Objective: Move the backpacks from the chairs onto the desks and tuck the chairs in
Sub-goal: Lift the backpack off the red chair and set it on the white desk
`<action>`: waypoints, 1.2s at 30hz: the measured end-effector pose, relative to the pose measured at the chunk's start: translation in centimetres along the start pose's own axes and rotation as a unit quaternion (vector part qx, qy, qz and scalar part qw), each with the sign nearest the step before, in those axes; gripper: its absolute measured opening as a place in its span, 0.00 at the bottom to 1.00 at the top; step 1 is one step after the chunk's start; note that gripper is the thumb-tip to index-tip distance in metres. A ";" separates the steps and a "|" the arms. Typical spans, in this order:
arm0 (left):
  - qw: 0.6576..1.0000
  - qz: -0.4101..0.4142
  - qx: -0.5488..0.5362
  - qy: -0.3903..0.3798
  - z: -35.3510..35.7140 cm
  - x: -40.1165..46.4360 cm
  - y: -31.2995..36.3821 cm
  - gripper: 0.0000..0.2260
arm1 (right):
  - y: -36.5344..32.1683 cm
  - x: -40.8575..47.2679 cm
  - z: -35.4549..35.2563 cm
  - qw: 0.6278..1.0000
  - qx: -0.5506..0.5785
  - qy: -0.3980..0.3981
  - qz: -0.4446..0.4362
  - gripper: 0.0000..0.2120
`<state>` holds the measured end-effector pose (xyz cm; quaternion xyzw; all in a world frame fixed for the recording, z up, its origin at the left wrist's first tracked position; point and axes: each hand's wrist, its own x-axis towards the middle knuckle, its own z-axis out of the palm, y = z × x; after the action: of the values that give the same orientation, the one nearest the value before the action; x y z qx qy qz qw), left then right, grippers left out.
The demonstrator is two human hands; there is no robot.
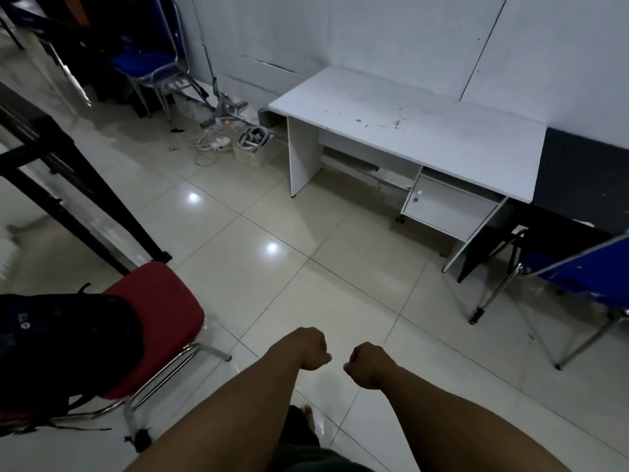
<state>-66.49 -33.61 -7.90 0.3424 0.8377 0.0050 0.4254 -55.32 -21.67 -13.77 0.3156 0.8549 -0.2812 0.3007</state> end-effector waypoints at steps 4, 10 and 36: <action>1.000 0.002 0.007 -0.006 1.1 -1.5 -2.3 0.20 | -2.0 -1.1 1.6 1.000 -0.002 0.001 0.005 0.17; 1.000 0.014 0.024 0.014 -1.5 -2.1 -7.8 0.20 | -6.8 -1.0 2.9 0.999 0.010 0.029 0.032 0.18; 0.999 0.000 0.036 -0.005 -4.4 -8.6 -28.1 0.18 | -26.4 -3.0 10.1 0.999 0.009 0.029 0.018 0.18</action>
<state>-82.16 -58.81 -7.40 0.3571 0.8355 -0.0266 0.4167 -68.82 -46.53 -10.70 0.3421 0.8545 -0.2745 0.2782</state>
